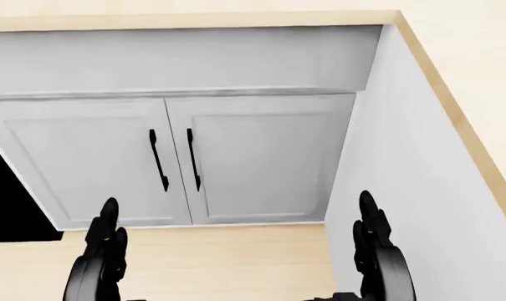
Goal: Turn the sink spout to the right.
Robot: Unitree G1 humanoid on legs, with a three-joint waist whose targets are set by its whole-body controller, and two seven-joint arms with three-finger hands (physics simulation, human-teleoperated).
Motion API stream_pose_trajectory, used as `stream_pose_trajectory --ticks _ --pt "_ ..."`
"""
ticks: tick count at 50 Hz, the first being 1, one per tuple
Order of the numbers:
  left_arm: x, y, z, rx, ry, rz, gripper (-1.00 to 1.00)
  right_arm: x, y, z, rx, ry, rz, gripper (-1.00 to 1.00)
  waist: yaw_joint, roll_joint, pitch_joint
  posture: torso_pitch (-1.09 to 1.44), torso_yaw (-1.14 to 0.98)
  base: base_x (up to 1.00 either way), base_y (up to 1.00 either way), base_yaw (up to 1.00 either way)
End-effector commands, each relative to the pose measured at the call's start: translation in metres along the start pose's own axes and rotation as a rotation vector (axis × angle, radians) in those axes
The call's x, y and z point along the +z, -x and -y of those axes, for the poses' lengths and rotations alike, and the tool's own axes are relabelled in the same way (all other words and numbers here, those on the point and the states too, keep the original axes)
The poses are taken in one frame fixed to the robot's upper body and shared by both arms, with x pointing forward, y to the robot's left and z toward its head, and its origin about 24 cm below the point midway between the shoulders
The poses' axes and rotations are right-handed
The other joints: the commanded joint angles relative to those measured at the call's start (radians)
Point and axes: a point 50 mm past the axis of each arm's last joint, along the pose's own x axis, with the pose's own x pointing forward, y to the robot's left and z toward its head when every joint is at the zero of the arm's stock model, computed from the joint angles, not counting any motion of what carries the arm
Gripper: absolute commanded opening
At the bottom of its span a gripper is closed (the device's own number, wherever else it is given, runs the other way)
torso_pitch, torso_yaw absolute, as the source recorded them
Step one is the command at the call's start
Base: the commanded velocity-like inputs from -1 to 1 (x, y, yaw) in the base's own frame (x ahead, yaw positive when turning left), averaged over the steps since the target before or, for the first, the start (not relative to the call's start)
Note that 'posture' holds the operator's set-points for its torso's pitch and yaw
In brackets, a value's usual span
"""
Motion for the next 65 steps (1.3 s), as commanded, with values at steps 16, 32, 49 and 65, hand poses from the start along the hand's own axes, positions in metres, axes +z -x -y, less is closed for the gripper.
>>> stream_pose_trajectory --ticks 16,32,49,65 --pt "0.088 -0.011 -0.013 0.047 0.01 0.197 1.0 0.057 -0.012 0.027 -0.06 0.077 0.157 1.0 0.006 -0.006 -0.086 0.0 0.0 0.0 0.0 0.0" --pt "0.084 -0.009 -0.013 0.063 -0.025 0.208 1.0 0.059 -0.01 0.029 -0.049 0.08 0.166 1.0 -0.002 -0.016 -0.063 0.0 0.0 0.0 0.29 0.0" --pt "0.266 -0.067 -0.023 0.08 -0.12 0.317 1.0 0.235 -0.018 0.075 -0.054 0.151 0.189 1.0 0.012 -0.022 -0.082 0.0 0.0 0.0 0.0 0.0" --pt "0.308 -0.071 -0.038 0.139 -0.155 0.368 1.0 0.285 -0.023 0.075 -0.055 0.215 0.213 1.0 0.01 -0.014 -0.062 0.0 0.0 0.13 0.0 0.0"
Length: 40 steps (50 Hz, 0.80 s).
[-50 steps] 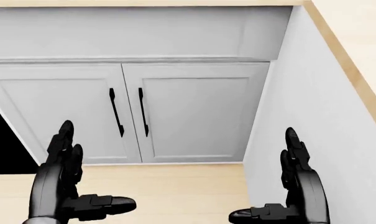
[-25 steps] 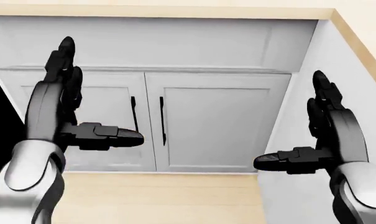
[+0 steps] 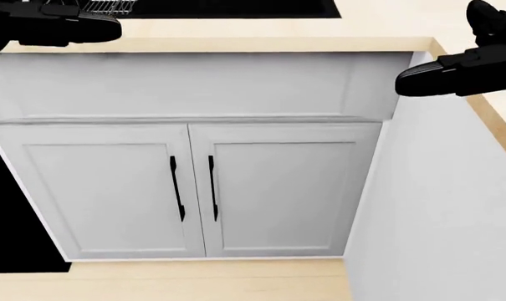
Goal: Turn the sink spout to the right.
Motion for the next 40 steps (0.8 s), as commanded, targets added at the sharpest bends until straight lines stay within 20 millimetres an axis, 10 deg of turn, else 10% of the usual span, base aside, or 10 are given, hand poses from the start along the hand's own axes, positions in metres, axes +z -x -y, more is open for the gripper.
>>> stream_pose_trajectory --ticks 1,14,19,22,23,25,31,37,40 --pt "0.025 0.003 -0.002 0.007 -0.001 0.091 1.0 0.019 0.006 0.004 -0.025 0.016 0.079 1.0 -0.001 -0.001 -0.019 0.0 0.0 0.17 0.0 0.0" --pt "0.038 0.005 -0.011 0.031 -0.01 0.107 1.0 0.023 0.01 0.007 -0.023 0.007 0.086 1.0 0.003 0.06 -0.015 0.0 0.0 0.19 0.0 0.0" --pt "0.042 0.004 -0.02 0.052 -0.008 0.108 1.0 0.025 0.01 0.007 -0.021 0.01 0.089 1.0 0.014 0.012 -0.004 0.0 0.0 0.22 0.0 0.0" --pt "0.043 0.004 -0.022 0.058 -0.005 0.107 1.0 0.026 0.011 0.007 -0.02 0.012 0.089 1.0 0.016 -0.068 -0.026 0.0 0.0 0.23 0.0 0.0" --pt "0.043 0.004 -0.024 0.063 -0.003 0.106 1.0 0.027 0.012 0.007 -0.02 0.013 0.09 1.0 0.007 -0.032 -0.015 0.0 0.0 0.23 0.0 0.0" --pt "0.044 0.004 -0.026 0.068 -0.003 0.104 1.0 0.028 0.012 0.007 -0.021 0.014 0.091 1.0 0.006 -0.057 -0.009 0.0 0.0 0.23 0.0 0.0" --pt "0.05 0.004 -0.044 0.109 0.007 0.108 1.0 0.03 0.012 0.007 -0.019 0.016 0.092 1.0 -0.003 -0.006 -0.003 0.0 0.0 0.23 0.0 0.0" --pt "0.055 0.002 -0.066 0.161 0.013 0.109 1.0 0.029 0.013 0.009 -0.022 0.014 0.092 1.0 -0.027 0.1 -0.036 0.0 0.0 0.23 0.0 0.0" --pt "0.057 0.001 -0.074 0.18 0.016 0.109 1.0 0.029 0.014 0.01 -0.024 0.012 0.091 1.0 -0.015 0.089 -0.016 0.0 0.0 0.23 0.0 0.0"
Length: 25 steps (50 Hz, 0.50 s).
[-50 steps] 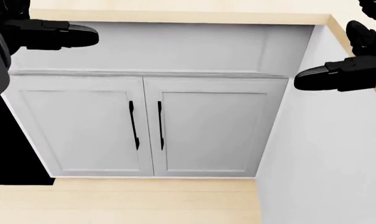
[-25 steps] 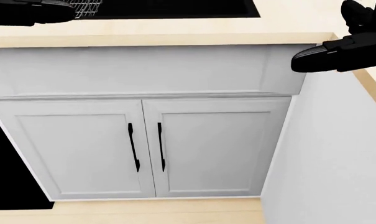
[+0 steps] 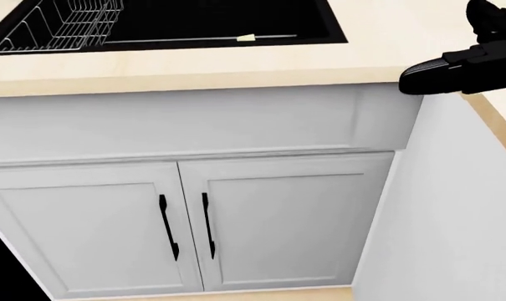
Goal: Turn the sink spout to the right.
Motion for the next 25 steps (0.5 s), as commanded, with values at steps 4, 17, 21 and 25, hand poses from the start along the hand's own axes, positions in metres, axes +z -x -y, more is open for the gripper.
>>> stream_pose_trajectory --ticks 4,17,21,25 --pt "0.032 0.005 -0.005 0.004 0.012 0.123 1.0 0.023 0.01 0.009 -0.048 0.016 0.11 1.0 -0.003 -0.022 -0.027 0.0 0.0 0.23 0.0 0.0" --pt "0.034 0.005 -0.023 0.039 0.024 0.121 1.0 0.028 0.011 0.009 -0.046 0.017 0.113 1.0 0.002 -0.098 -0.03 0.0 0.0 0.23 0.0 0.0" --pt "0.034 0.004 -0.02 0.036 0.022 0.12 1.0 0.029 0.011 0.009 -0.046 0.02 0.109 1.0 -0.007 -0.055 -0.013 0.0 0.0 0.23 0.0 0.0" --pt "0.039 0.005 -0.022 0.039 0.022 0.127 1.0 0.029 0.011 0.009 -0.046 0.019 0.109 1.0 -0.012 -0.001 -0.037 0.0 0.0 0.23 0.0 0.0"
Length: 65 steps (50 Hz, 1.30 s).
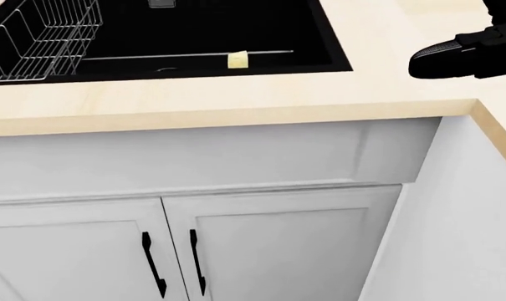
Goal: Turn the sink spout to the right.
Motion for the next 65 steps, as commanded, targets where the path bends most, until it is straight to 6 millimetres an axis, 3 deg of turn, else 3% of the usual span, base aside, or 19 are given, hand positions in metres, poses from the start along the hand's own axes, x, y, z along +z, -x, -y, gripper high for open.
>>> stream_pose_trajectory --ticks 1,9,13,14,16,22,25,27,36,39,41,42,44,49,52,54,55,57,65 --pt "0.021 0.003 -0.005 0.012 0.01 0.079 1.0 0.015 0.005 0.005 -0.02 0.014 0.07 1.0 -0.005 0.019 -0.028 0.0 0.0 0.23 0.0 0.0" --pt "0.023 0.004 -0.014 0.032 0.019 0.083 1.0 0.016 0.006 0.005 -0.021 0.014 0.072 1.0 0.009 -0.034 -0.018 0.0 0.0 0.23 0.0 0.0" --pt "0.022 0.005 -0.015 0.036 0.015 0.084 1.0 0.016 0.006 0.005 -0.021 0.013 0.071 1.0 0.02 -0.126 -0.036 0.0 0.0 0.23 0.0 0.0" --pt "0.021 0.005 -0.015 0.037 0.016 0.084 1.0 0.015 0.006 0.005 -0.022 0.012 0.072 1.0 0.015 -0.096 -0.033 0.0 0.0 0.23 0.0 0.0" --pt "0.021 0.005 -0.017 0.041 0.02 0.082 1.0 0.015 0.006 0.005 -0.021 0.011 0.071 1.0 0.013 -0.108 -0.023 0.0 0.0 0.24 0.0 0.0" --pt "0.022 0.005 -0.02 0.048 0.025 0.082 1.0 0.015 0.006 0.005 -0.022 0.01 0.072 1.0 0.002 -0.057 -0.017 0.0 0.0 0.23 0.0 0.0" --pt "0.023 0.005 -0.021 0.049 0.026 0.083 1.0 0.015 0.007 0.005 -0.022 0.01 0.072 1.0 -0.007 -0.008 -0.016 0.0 0.0 0.23 0.0 0.0" --pt "0.023 0.005 -0.022 0.054 0.026 0.084 1.0 0.014 0.006 0.005 -0.022 0.009 0.07 1.0 -0.019 0.034 -0.043 0.0 0.0 0.23 0.0 0.0" --pt "0.025 0.005 -0.024 0.059 0.023 0.085 1.0 0.016 0.006 0.005 -0.02 0.013 0.07 1.0 0.005 -0.024 -0.02 0.0 0.0 0.23 0.0 0.0" --pt "0.026 0.005 -0.029 0.07 0.029 0.087 1.0 0.017 0.006 0.005 -0.02 0.013 0.071 1.0 0.015 -0.071 -0.024 0.0 0.0 0.23 0.0 0.0" --pt "0.022 0.004 -0.03 0.072 0.025 0.081 1.0 0.017 0.006 0.004 -0.018 0.013 0.071 1.0 0.019 -0.134 -0.039 0.0 0.0 0.23 0.0 0.0" --pt "0.022 0.004 -0.031 0.075 0.026 0.081 1.0 0.016 0.006 0.004 -0.018 0.014 0.071 1.0 0.012 -0.088 -0.026 0.0 0.0 0.23 0.0 0.0" --pt "0.02 0.003 -0.033 0.082 0.027 0.078 1.0 0.017 0.007 0.005 -0.019 0.013 0.071 1.0 0.012 -0.108 -0.024 0.0 0.0 0.23 0.0 0.0" --pt "0.018 0.001 -0.034 0.085 0.029 0.071 1.0 0.018 0.007 0.006 -0.021 0.011 0.072 1.0 0.004 -0.064 -0.019 0.0 0.0 0.24 0.0 0.0" --pt "0.017 -0.001 -0.036 0.093 0.033 0.064 1.0 0.017 0.008 0.006 -0.022 0.01 0.073 1.0 -0.004 -0.024 -0.017 0.0 0.0 0.23 0.0 0.0" --pt "0.018 0.0 -0.037 0.097 0.035 0.066 1.0 0.018 0.009 0.006 -0.023 0.01 0.074 1.0 -0.012 0.029 -0.031 0.0 0.0 0.23 0.0 0.0" --pt "0.019 0.0 -0.038 0.097 0.036 0.067 1.0 0.018 0.009 0.006 -0.022 0.01 0.075 1.0 -0.019 0.03 -0.046 0.0 0.0 0.23 0.0 0.0" --pt "0.019 0.001 -0.038 0.097 0.037 0.068 1.0 0.017 0.008 0.006 -0.022 0.009 0.074 1.0 -0.012 0.037 -0.023 0.0 0.0 0.23 0.0 0.0" --pt "0.021 0.002 -0.041 0.104 0.042 0.071 1.0 0.019 0.008 0.005 -0.021 0.01 0.075 1.0 0.007 -0.036 -0.018 0.0 0.0 0.23 0.0 0.0"
